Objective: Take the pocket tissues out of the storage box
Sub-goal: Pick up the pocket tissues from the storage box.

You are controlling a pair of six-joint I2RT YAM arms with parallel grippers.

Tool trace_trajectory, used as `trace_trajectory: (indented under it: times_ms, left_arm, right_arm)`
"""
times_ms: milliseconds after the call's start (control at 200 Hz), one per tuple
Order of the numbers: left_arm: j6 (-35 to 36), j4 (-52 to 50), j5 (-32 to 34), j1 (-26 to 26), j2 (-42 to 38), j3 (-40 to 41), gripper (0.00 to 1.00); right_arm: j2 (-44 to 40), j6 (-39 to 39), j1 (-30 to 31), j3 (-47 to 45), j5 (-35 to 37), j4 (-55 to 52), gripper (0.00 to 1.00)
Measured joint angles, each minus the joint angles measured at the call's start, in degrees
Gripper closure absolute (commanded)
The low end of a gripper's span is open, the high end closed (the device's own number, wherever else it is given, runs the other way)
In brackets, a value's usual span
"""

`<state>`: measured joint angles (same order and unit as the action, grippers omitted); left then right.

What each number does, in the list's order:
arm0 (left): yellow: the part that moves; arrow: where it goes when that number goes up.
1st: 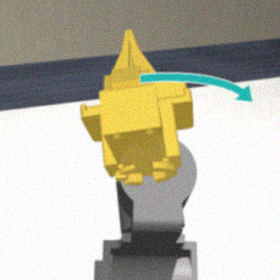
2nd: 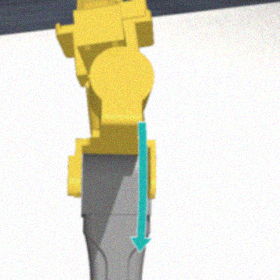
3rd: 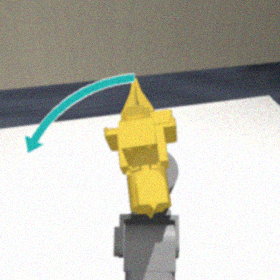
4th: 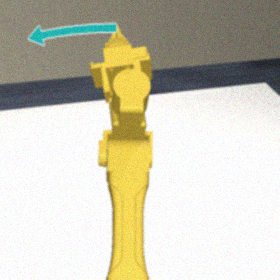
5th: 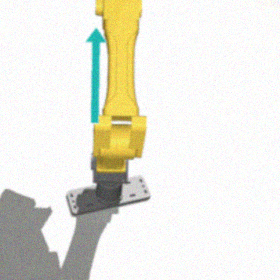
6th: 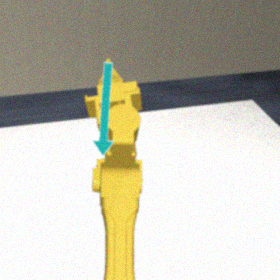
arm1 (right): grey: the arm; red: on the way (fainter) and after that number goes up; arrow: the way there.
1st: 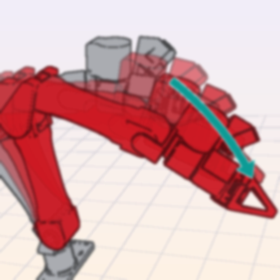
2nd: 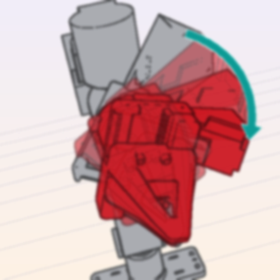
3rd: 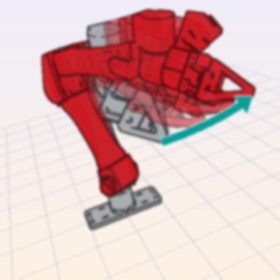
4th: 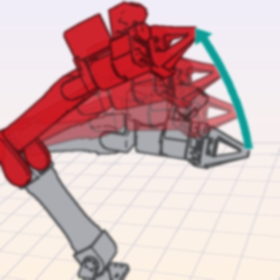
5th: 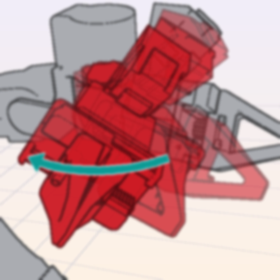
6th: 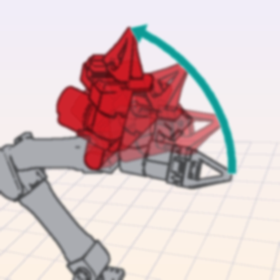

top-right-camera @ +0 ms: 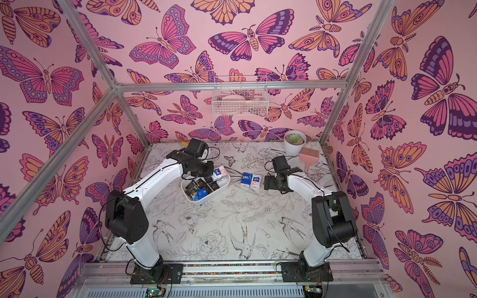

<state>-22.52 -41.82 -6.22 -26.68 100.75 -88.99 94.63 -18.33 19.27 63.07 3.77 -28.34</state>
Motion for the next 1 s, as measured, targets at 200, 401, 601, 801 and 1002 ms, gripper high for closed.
trace_trajectory:
  times_ms: [200,401,601,801,1002]
  left_arm:
    - [-11.9,6.5,1.7,-9.7,0.4,3.3,0.91]
    - [-22.9,14.0,3.1,-15.1,7.0,2.1,0.91]
    - [-29.7,18.0,3.3,-18.1,16.2,-5.0,0.91]
    - [-33.6,21.8,2.8,-19.4,18.3,-5.7,0.9]
    - [-35.8,25.7,0.5,-19.3,18.3,-5.0,0.9]
  right_arm:
    - [-2.2,-1.9,-0.2,-0.1,0.5,-0.1,0.04]
    - [-8.3,-4.8,-0.3,-2.3,-0.9,0.5,0.06]
    - [-11.0,-8.3,-1.0,-4.6,-4.7,3.8,0.09]
    - [-11.1,-15.0,-1.1,-11.7,-12.4,14.4,0.1]
    - [-9.7,-19.7,-1.1,-15.7,-16.5,24.3,0.11]
